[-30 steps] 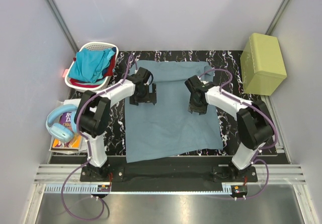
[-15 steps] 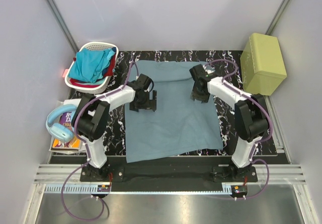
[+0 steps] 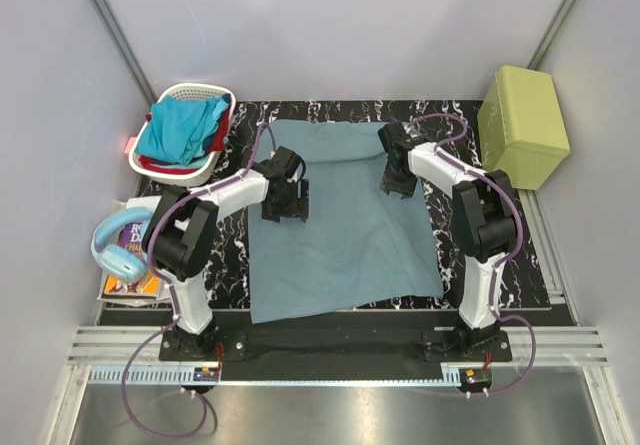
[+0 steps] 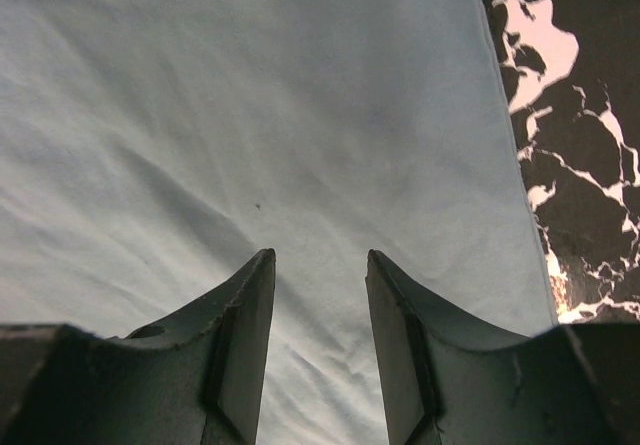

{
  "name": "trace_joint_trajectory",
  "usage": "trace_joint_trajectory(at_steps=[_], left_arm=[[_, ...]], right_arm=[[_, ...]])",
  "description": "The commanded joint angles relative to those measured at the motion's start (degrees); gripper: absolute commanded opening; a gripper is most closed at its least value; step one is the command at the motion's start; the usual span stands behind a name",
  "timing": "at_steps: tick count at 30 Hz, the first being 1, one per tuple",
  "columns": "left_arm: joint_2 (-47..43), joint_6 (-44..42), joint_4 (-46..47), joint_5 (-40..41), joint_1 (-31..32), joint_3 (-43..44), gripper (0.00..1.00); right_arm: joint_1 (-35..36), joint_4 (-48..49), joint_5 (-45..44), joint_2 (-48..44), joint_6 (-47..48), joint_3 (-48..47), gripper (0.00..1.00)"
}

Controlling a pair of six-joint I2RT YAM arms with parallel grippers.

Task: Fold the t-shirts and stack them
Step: Flatten out the tshirt

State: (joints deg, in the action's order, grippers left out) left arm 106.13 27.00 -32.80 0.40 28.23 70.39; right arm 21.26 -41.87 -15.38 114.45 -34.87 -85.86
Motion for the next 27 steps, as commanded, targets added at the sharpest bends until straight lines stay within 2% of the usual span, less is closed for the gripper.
trace_joint_trajectory(at_steps=[1, 6, 10, 16, 20, 25, 27], left_arm=[[0.2, -0.4, 1.8, -1.5, 0.0, 0.3, 0.73], [0.2, -0.2, 1.9, -2.3, 0.0, 0.0, 0.65], [0.3, -0.1, 1.7, -3.4, 0.2, -0.3, 0.49], [-0.3, 0.2, 1.7, -3.5, 1.4, -2.3, 0.41], [-0.7, 0.2, 1.6, -3.7, 1.9, -4.0, 0.31], [-0.9, 0.7, 1.6, -4.0, 2.7, -5.4, 0.29], [-0.7, 0.7, 1.5, -4.0, 3.1, -5.6, 0.27]], right_arm=[[0.3, 0.0, -0.4, 1.2, 1.1, -4.0, 0.5], [0.2, 0.0, -0.4, 1.7, 0.9, -3.7, 0.49], [0.0, 0.0, -0.3, 2.4, 0.9, -3.6, 0.49], [-0.6, -0.1, -0.5, 2.9, 0.5, -3.7, 0.5], [-0.7, -0.5, -0.3, 3.8, 0.7, -4.1, 0.5], [-0.9, -0.4, -0.3, 4.5, 0.2, -3.5, 0.49], [-1.0, -0.7, 0.1, 5.4, 0.4, -3.6, 0.4]])
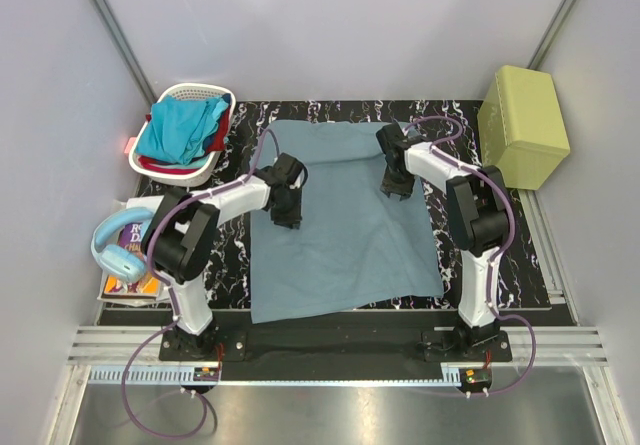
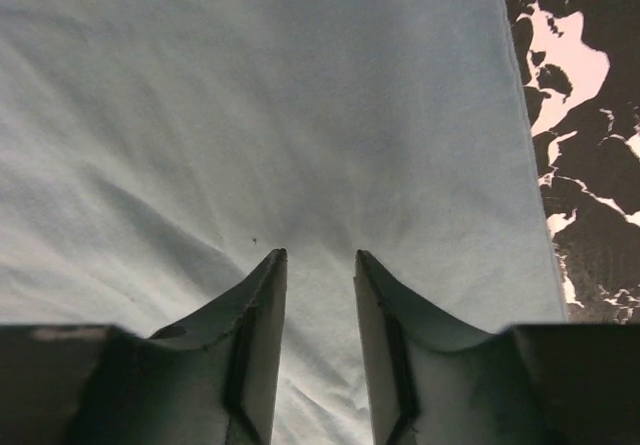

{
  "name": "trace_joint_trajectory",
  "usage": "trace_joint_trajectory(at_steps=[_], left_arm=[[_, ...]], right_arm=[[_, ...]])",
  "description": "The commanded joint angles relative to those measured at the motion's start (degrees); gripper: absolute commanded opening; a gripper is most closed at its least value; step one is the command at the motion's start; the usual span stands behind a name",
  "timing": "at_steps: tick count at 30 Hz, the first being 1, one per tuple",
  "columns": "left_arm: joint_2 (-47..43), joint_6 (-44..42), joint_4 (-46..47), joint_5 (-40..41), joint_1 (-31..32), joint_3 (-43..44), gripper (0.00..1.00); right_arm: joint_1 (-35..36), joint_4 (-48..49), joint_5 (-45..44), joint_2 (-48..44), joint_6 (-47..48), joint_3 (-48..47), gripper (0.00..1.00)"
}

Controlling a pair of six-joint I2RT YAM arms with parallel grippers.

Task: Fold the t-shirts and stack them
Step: Flatten out the tshirt

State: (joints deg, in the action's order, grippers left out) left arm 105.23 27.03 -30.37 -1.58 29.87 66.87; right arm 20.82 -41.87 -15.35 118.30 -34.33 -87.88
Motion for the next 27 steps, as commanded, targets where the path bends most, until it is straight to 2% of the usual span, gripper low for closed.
trace_joint_trajectory(at_steps=[1, 2, 3, 6, 14, 19, 25, 27], left_arm=[[0.4, 0.7, -1.0, -2.4, 1.6, -2.1, 0.26], [0.5, 0.7, -1.0, -2.5, 1.8, -2.4, 0.26], [0.4, 0.7, -1.2, -2.5, 2.1, -2.4, 0.25], [0.2, 0.8, -1.2, -2.4, 2.9, -3.1, 0.24], [-1.6, 0.8, -2.0, -2.7, 3.8, -4.2, 0.22], [-4.3, 1.4, -3.6, -3.2, 5.2, -5.2, 0.2], [-6.5, 2.7, -5.2, -3.0, 8.8, -5.8, 0.19], [-6.7, 2.9, -5.8, -3.1, 10.7, -5.9, 0.19]], right_arm=[[-0.6, -0.9, 0.2, 1.9, -0.2, -1.7, 0.33], [-0.6, -1.2, 0.8, 2.5, -0.3, -1.9, 0.18], [-0.7, -1.4, 0.9, 2.7, -0.3, -2.1, 0.11], [-1.0, -1.8, 1.4, 3.3, -0.7, -2.3, 0.01], [-2.4, -2.3, 1.7, 4.7, -1.4, -4.6, 0.0], [-5.4, -4.4, 3.8, 8.9, -1.0, -11.9, 0.0], [-6.7, -12.4, 4.2, 19.0, 1.4, -31.6, 0.0], [-6.7, -17.3, 4.7, 22.7, 2.2, -42.4, 0.0]])
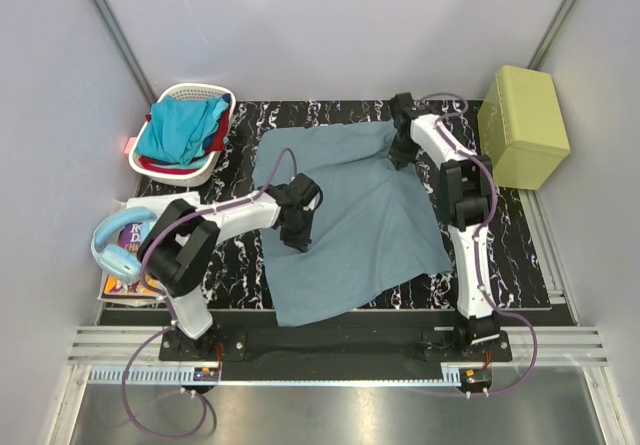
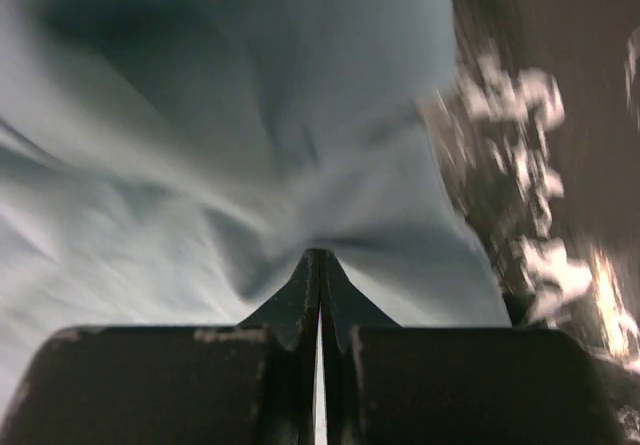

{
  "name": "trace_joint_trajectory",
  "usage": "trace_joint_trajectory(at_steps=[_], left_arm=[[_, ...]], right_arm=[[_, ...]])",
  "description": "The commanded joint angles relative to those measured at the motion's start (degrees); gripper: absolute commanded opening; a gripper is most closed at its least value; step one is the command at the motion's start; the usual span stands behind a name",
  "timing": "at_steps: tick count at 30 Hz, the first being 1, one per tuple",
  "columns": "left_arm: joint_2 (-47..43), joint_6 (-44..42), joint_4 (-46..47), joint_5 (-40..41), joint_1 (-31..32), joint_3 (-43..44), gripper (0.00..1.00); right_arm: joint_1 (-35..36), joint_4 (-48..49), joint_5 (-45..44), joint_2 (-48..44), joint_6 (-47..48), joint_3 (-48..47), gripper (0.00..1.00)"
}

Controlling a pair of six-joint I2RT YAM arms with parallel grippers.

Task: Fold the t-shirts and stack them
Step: Flatten out the tshirt

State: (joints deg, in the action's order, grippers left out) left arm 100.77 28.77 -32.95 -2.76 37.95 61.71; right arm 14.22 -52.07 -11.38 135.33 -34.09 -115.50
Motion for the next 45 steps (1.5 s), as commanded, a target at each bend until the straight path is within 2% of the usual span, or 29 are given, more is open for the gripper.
trace_joint_trajectory(at_steps=[1, 2, 3, 8, 21, 23, 28, 31, 32, 33, 34, 35, 36, 37, 38, 42, 45], left_arm=[[-2.3, 1.6, -3.3, -2.0, 3.3, -0.6, 0.19], [-2.2, 1.8, -3.4, -2.0, 4.6, -0.5, 0.19], [-2.2, 2.0, -3.4, -2.2, 5.1, -0.2, 0.18], [1.0, 2.5, -4.4, -3.7, 9.3, 3.1, 0.18], [14.0, 1.2, -6.2, -6.7, 17.8, 19.8, 0.16], [15.8, 1.0, -6.7, -7.5, 18.3, 23.3, 0.16], [20.0, 0.1, -8.5, -7.0, 19.5, 29.4, 0.16], [17.3, -0.6, -9.4, -2.5, 19.4, 30.6, 0.29], [16.0, -0.9, -9.4, 1.1, 19.3, 30.0, 0.36], [14.3, -1.1, -9.3, 2.7, 18.7, 29.5, 0.52], [11.3, -1.3, -9.4, 6.9, 18.2, 29.2, 0.6], [9.4, -1.4, -9.4, 8.5, 17.7, 28.5, 0.68], [7.7, -1.4, -9.3, 10.4, 16.4, 28.0, 0.86], [6.0, -1.4, -9.3, 13.5, 15.6, 27.6, 0.92], [2.7, -1.4, -9.2, 14.9, 14.6, 26.9, 0.98], [-1.4, -2.1, -8.9, 18.1, 8.6, 26.1, 0.99], [-1.5, -1.6, -8.8, 17.6, 4.3, 25.7, 0.99]], right_arm=[[-0.2, -8.6, 1.7, 9.4, 2.3, -18.4, 0.0], [-0.2, -10.0, 2.1, 11.2, 2.2, -25.3, 0.0], [-0.1, -12.1, 3.1, 12.8, 2.0, -28.3, 0.0], [-0.9, -12.3, 5.8, 17.6, 0.6, -36.2, 0.0], [-1.7, -10.9, 11.2, 19.0, 1.1, -37.0, 0.0], [-1.7, -10.2, 14.3, 19.1, 1.2, -37.0, 0.0], [-1.7, -10.0, 15.1, 18.6, 2.4, -36.7, 0.0], [-1.7, -10.3, 12.3, 16.0, 3.1, -36.4, 0.0], [-1.8, -10.2, 11.6, 15.2, 3.2, -36.3, 0.09], [-1.8, -10.2, 10.1, 13.1, 3.2, -36.2, 0.14], [-2.0, -10.3, 9.7, 12.2, 3.2, -36.2, 0.22], [-2.0, -10.3, 8.1, 11.0, 3.3, -36.1, 0.35], [-2.0, -10.3, 7.4, 8.7, 3.4, -36.0, 0.4], [-2.0, -10.6, 6.6, 7.3, 3.8, -35.6, 0.45], [-2.0, -10.6, 5.3, 6.1, 4.0, -35.2, 0.56], [-2.0, -10.6, 3.3, -1.3, 4.6, -32.2, 0.7], [-1.9, -10.7, 2.4, -5.8, 5.0, -27.9, 0.7]])
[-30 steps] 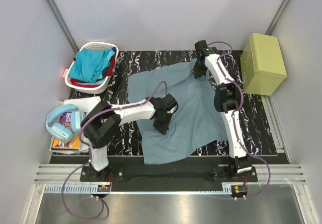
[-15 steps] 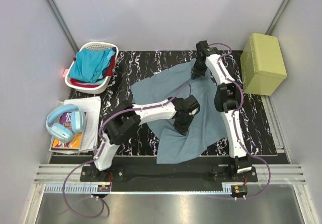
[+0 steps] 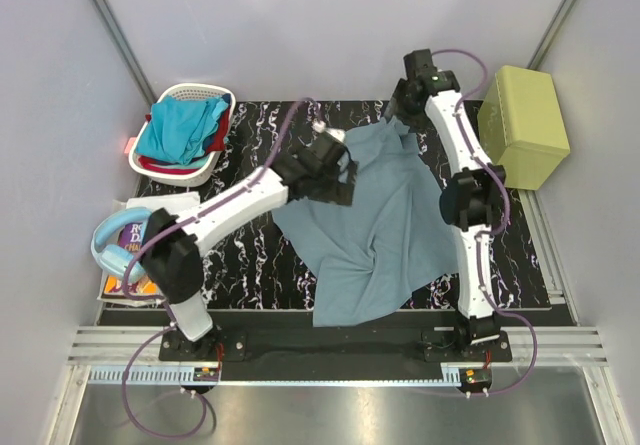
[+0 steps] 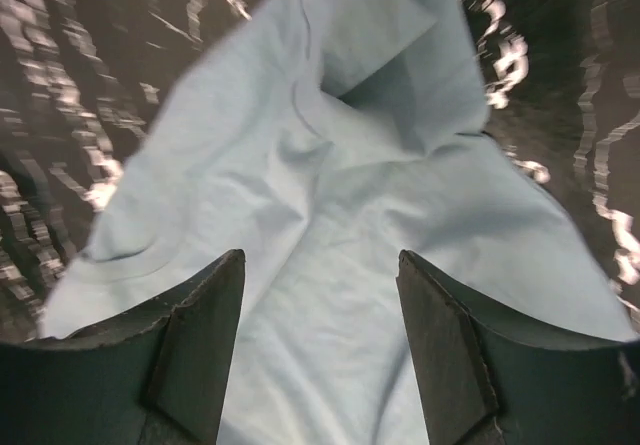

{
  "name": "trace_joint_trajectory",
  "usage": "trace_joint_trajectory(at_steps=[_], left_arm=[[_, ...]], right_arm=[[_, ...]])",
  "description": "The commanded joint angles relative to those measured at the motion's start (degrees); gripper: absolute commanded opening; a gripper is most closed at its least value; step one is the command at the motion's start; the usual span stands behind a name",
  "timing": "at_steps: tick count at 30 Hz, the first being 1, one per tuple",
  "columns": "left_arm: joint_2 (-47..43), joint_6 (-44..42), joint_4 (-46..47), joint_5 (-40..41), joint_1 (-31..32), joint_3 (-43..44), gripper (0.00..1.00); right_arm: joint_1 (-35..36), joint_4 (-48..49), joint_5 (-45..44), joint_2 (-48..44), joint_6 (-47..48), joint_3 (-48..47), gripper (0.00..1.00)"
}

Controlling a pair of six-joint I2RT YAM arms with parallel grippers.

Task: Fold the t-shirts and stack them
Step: Flatten out the tshirt

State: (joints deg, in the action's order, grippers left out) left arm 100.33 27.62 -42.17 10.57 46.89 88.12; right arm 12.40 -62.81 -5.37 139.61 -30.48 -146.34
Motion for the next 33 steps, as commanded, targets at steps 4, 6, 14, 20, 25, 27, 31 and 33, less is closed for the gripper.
trace_joint_trajectory(at_steps=[4, 6, 14, 20, 25, 27, 31, 33], left_arm=[[0.2, -1.2, 4.4, -1.5, -9.4, -2.3, 0.99], [1.4, -2.4, 5.1, -1.8, -10.9, -2.0, 0.98], [10.9, -1.9, 4.6, -5.9, -17.4, 2.1, 0.89], [14.9, -2.3, 3.5, -7.1, -20.2, 5.9, 0.88], [17.5, -2.7, 2.6, -7.5, -20.4, 8.2, 0.88], [18.7, -3.0, 2.4, -7.8, -20.6, 8.6, 0.87], [20.5, -3.2, 2.3, -9.2, -21.2, 9.6, 0.86], [21.2, -3.3, 2.2, -9.7, -21.7, 10.0, 0.86]], right_arm=[[0.2, 1.6, -6.1, -16.8, 1.3, 15.9, 0.68], [0.2, 3.5, -7.4, -22.0, 0.9, 22.4, 0.68], [0.3, 13.0, -8.1, -39.5, -2.3, 50.7, 0.66], [1.1, 13.1, -8.2, -45.6, -3.8, 60.1, 0.66], [2.0, 13.1, -7.7, -46.8, -5.2, 66.7, 0.66], [2.4, 13.4, -6.9, -46.5, -5.6, 69.5, 0.66], [4.0, 15.0, -6.1, -46.3, -7.4, 74.7, 0.66], [4.9, 15.9, -5.9, -46.4, -8.3, 77.1, 0.66]])
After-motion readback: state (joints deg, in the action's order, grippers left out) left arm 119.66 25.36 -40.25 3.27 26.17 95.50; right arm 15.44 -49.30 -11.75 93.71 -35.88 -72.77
